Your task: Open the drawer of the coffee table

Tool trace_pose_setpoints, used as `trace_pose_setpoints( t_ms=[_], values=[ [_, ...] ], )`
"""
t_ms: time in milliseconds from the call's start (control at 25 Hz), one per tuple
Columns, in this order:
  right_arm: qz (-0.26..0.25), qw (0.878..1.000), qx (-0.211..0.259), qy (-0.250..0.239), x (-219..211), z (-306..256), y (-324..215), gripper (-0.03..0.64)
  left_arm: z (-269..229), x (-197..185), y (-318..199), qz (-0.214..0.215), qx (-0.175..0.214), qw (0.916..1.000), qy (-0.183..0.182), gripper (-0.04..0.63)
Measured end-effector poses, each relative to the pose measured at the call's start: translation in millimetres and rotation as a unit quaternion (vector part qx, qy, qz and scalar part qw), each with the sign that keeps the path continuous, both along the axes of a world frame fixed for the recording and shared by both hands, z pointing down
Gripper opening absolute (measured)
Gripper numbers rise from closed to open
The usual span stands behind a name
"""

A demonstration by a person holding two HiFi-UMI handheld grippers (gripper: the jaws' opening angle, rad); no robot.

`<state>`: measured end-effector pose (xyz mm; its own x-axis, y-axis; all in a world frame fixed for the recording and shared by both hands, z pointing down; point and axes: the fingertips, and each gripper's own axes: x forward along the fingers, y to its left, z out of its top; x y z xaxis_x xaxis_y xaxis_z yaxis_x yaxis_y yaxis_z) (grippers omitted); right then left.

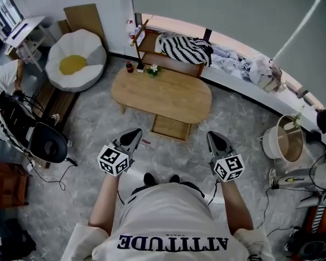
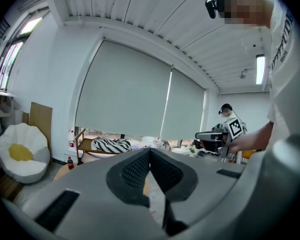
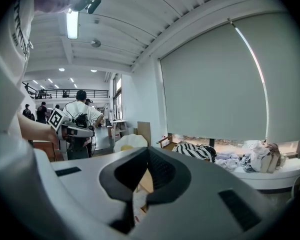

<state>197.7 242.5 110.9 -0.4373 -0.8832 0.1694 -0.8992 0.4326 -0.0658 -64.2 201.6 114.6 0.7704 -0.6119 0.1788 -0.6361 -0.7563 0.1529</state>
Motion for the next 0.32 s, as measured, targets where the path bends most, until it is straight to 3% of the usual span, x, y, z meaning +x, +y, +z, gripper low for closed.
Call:
trace_pose_setpoints(
  t_ms=[320],
  values=[
    [0.005,1.0,0.001,0.0,4.7,-1.0,2.2,0.017,-4.2,1.2,-0.9,0.001,0.004,1.0,-0.001,0.02]
  ],
)
